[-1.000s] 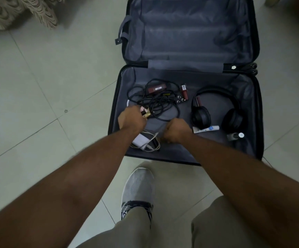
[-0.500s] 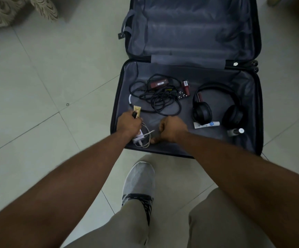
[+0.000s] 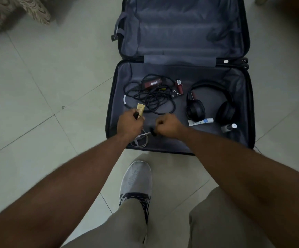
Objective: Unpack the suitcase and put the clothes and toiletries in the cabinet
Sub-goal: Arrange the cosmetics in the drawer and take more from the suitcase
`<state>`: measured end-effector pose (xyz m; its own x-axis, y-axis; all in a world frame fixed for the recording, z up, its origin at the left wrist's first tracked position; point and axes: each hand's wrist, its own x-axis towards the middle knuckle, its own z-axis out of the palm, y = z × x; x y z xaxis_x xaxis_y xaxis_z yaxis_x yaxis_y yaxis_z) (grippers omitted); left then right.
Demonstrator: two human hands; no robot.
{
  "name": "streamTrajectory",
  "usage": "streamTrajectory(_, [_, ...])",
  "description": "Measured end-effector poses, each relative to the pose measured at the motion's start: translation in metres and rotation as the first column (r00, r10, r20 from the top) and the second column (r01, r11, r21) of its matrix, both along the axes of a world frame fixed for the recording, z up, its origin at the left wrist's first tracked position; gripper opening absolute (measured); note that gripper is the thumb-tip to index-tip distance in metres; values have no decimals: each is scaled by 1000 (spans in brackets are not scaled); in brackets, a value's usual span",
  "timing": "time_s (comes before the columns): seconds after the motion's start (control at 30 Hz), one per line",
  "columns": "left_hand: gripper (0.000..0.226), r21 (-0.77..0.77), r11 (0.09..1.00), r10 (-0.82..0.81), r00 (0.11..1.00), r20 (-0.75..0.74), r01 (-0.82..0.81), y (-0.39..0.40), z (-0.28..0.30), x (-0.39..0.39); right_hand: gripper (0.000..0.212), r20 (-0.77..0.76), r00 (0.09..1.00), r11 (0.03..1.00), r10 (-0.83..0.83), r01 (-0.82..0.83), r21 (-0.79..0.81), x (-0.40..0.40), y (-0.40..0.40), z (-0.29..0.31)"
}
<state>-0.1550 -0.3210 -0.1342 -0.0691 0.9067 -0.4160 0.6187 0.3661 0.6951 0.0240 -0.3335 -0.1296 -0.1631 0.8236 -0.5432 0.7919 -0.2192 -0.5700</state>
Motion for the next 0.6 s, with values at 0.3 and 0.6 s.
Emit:
streamTrajectory(0.3, [8, -140, 988, -65, 998, 19, 67, -2, -3, 28, 35, 184, 982, 997, 48, -60, 57, 40, -11, -7])
streamTrajectory(0.6, [8, -193, 976, 127, 983, 135, -99, -5, -9, 21, 26, 310, 901, 936, 305, -343, 77, -19, -16, -10])
